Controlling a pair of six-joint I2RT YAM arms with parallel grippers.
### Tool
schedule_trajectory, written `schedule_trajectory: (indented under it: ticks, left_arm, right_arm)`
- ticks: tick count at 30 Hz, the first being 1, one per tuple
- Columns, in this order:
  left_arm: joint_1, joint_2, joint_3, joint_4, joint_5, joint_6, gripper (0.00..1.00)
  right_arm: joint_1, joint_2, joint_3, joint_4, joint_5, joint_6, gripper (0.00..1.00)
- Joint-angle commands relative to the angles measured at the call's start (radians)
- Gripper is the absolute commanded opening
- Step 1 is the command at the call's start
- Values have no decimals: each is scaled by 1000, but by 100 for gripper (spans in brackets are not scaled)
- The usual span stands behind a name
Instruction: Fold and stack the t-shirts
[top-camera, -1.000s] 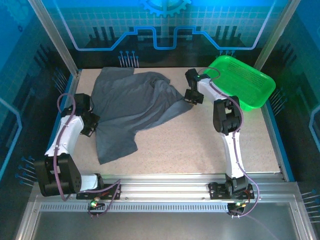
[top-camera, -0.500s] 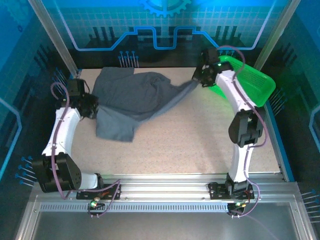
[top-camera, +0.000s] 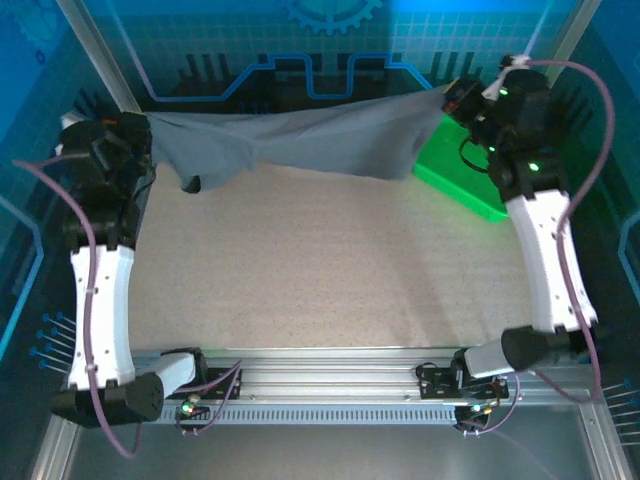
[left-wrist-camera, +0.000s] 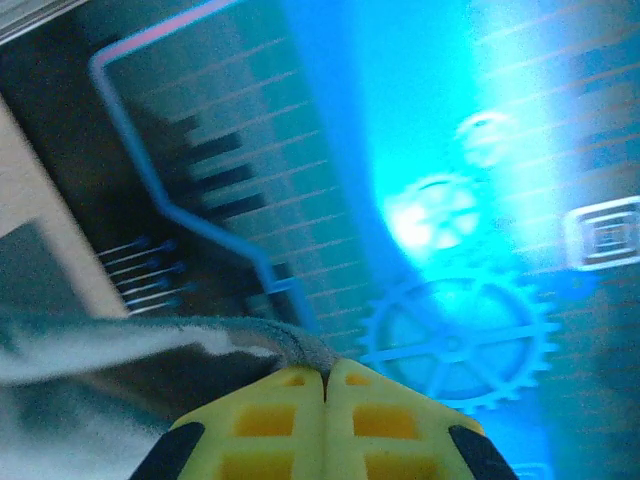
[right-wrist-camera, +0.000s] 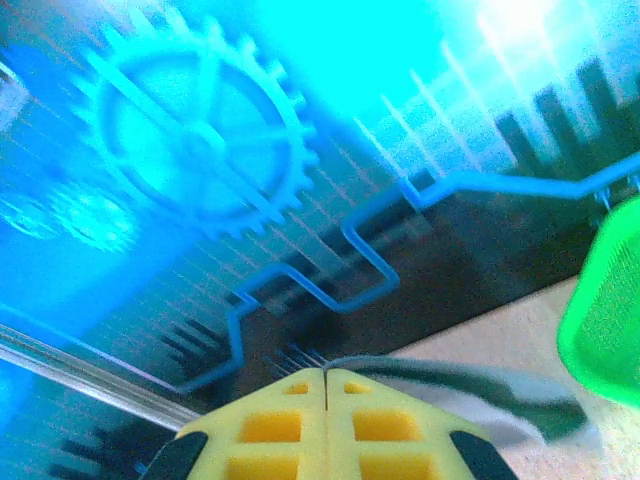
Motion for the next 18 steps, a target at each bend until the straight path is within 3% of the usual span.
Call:
schedule_trajectory:
  ticks: [1,9,14,18]
  left_arm:
    - [-4,-39,81,116,-45,-23,0]
    - [-3,97,161,54,111,-80,0]
    - [18,298,226,51,335,-73,0]
    - [36,425,282,62,415,-85,0]
  right_arm:
    - [-53,-57,9,79,-1,41,0]
    - [-79,51,90,62,-131,75,0]
    - [-72,214,179,122,-299,62,0]
    - [-59,340,296,98,-356,53,0]
